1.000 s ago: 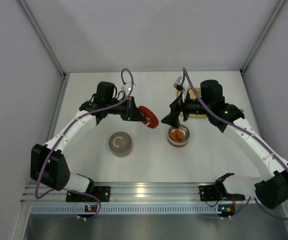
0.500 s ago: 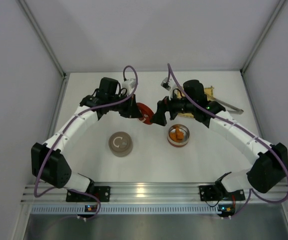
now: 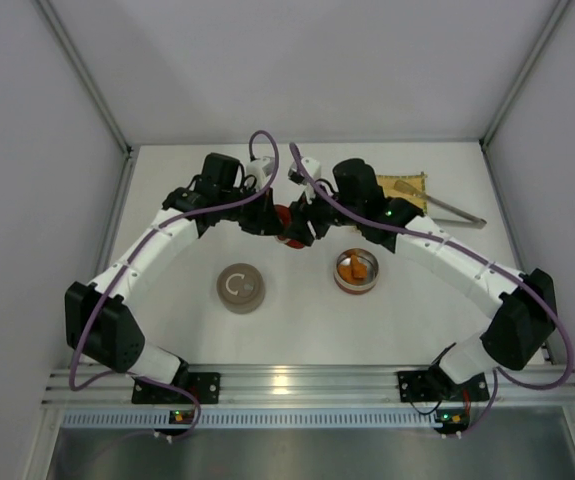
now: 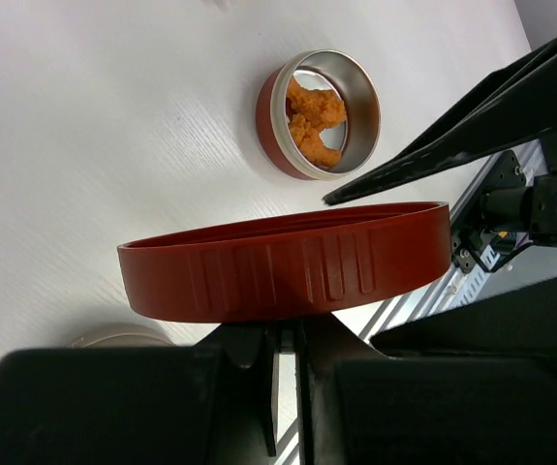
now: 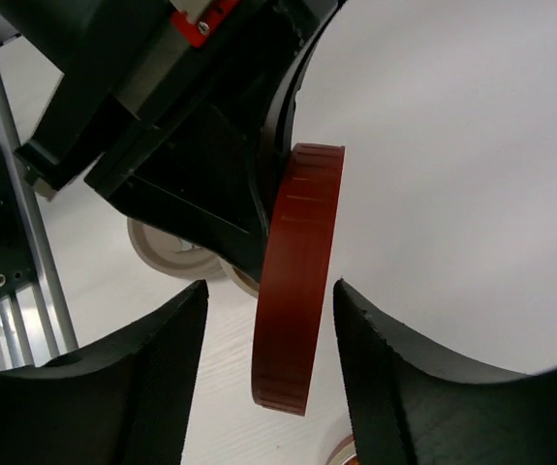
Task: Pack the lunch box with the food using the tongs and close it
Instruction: Pick up the box lid from the center of the board.
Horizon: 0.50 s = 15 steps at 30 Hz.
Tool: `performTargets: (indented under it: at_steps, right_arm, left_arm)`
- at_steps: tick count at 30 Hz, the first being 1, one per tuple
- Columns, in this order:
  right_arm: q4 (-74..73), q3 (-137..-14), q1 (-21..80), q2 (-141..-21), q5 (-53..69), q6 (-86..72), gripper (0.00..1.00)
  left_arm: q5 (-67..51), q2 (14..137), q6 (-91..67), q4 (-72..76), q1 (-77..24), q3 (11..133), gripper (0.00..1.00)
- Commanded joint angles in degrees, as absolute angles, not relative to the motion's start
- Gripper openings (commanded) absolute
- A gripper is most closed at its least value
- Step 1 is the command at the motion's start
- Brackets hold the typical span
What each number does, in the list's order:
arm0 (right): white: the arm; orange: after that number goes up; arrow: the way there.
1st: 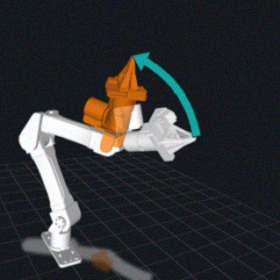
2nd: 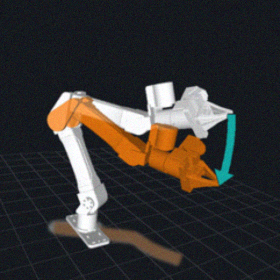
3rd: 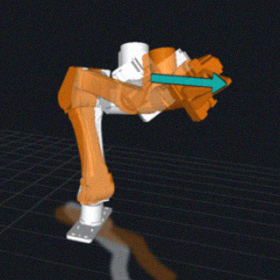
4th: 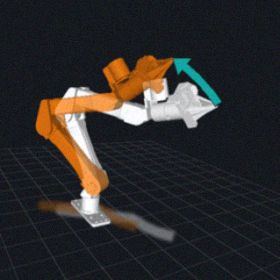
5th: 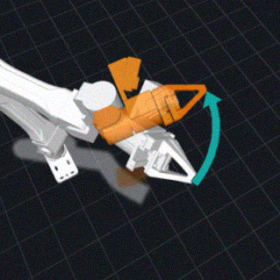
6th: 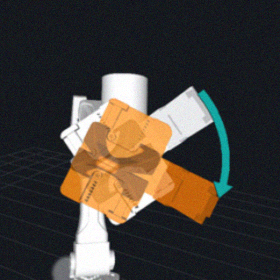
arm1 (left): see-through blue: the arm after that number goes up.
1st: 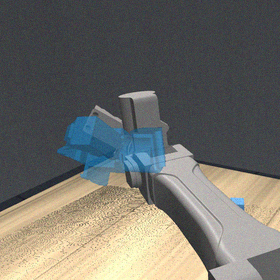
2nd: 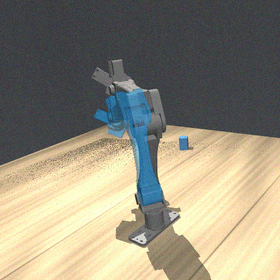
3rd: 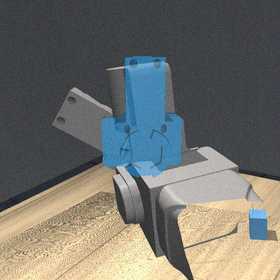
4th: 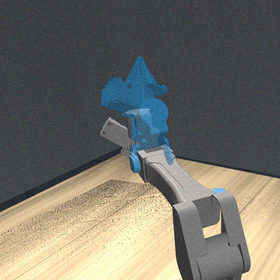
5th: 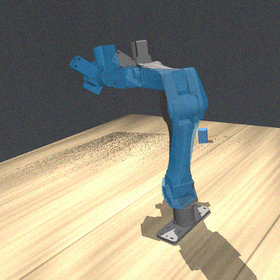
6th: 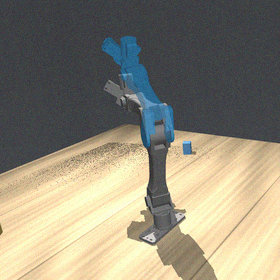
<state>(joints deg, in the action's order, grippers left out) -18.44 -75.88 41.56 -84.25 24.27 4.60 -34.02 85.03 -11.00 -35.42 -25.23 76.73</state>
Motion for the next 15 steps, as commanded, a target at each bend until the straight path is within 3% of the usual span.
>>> performTargets:
  at_steps: [1,7,8,9,10,15]
  right_arm:
    - [-18.02,-78.14,42.28,-85.86,22.76,5.19,0.53]
    - [-17.84,-78.31,42.28,-86.75,22.15,4.31,0.26]
    - [-17.93,-78.31,42.36,-86.75,22.15,4.13,0.19]
    - [-17.93,-78.48,42.36,-86.84,22.06,4.04,0.02]
    - [-17.84,-78.49,42.36,-86.84,21.97,3.43,0.0]
    - [-11.72,-75.6,40.96,-85.7,26.08,-2.34,0.0]
  left_arm:
    - [-35.42,84.55,-11.43,-34.45,-25.49,79.1,0.0]
    - [-36.04,84.29,-11.08,-34.45,-25.4,79.01,0.0]
    - [-36.04,84.11,-10.99,-34.37,-25.49,78.84,0.0]
    - [-36.04,84.11,-10.99,-34.37,-25.49,78.92,0.0]
    - [-36.3,83.68,-10.81,-34.19,-25.49,78.66,0.02]
    - [-36.65,81.13,-11.69,-29.19,-25.49,76.12,0.34]
